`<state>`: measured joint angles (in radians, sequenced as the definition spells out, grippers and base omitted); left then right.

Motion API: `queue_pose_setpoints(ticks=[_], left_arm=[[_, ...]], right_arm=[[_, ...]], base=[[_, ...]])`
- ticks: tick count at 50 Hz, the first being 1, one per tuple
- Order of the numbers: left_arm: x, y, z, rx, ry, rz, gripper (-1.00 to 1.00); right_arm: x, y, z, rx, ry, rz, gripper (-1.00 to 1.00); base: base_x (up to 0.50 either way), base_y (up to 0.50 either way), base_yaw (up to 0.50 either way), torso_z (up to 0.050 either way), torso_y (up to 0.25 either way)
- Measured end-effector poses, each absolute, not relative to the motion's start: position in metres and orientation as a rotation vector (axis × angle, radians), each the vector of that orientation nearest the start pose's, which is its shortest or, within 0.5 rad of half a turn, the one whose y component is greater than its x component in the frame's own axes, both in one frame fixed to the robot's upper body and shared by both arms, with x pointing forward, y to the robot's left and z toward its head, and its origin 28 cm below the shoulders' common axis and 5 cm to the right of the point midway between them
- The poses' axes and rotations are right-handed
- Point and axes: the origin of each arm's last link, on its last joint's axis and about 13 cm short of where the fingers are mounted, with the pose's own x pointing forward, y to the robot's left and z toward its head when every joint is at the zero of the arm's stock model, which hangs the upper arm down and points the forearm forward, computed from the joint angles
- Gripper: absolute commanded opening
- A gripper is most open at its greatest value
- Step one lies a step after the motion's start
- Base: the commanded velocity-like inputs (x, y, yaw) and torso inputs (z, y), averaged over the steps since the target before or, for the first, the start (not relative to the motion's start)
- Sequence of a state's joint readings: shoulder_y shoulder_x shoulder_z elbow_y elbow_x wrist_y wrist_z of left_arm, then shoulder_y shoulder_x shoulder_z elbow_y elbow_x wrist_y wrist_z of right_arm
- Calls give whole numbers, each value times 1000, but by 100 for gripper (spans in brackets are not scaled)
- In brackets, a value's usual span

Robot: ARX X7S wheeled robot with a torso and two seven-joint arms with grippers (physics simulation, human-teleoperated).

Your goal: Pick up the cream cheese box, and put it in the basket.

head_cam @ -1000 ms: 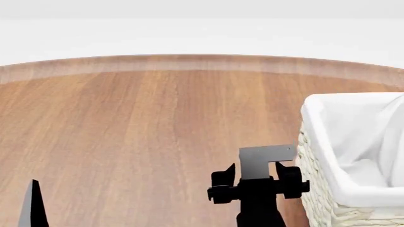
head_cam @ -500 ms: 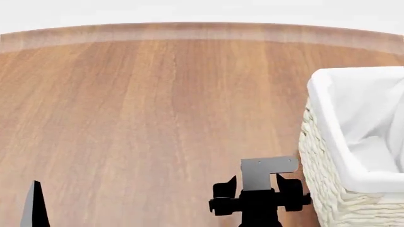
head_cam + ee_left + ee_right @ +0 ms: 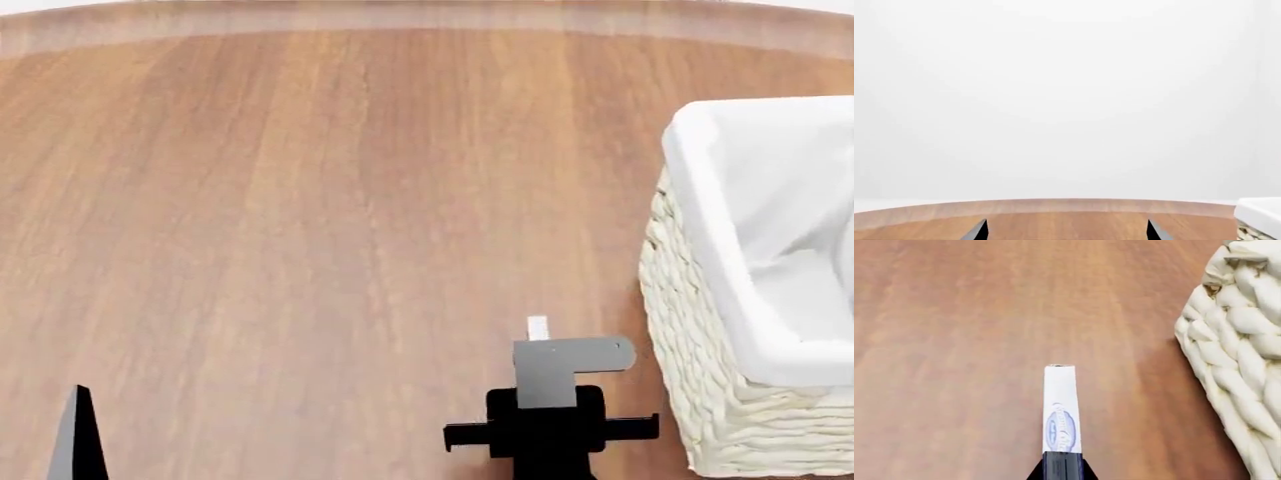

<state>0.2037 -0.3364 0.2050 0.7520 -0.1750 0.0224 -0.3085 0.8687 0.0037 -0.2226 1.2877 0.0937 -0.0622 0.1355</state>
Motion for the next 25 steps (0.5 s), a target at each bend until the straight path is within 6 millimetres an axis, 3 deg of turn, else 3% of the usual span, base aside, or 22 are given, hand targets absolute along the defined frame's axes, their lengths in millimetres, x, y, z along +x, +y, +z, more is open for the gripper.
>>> queue_pose_setpoints(ticks=[25], left_arm=[[147,205,128,-52,-485,-79,100]], right_arm=[[361,-87,23,-127,303,-36,-100]], base=[[0,0,0,0,4]])
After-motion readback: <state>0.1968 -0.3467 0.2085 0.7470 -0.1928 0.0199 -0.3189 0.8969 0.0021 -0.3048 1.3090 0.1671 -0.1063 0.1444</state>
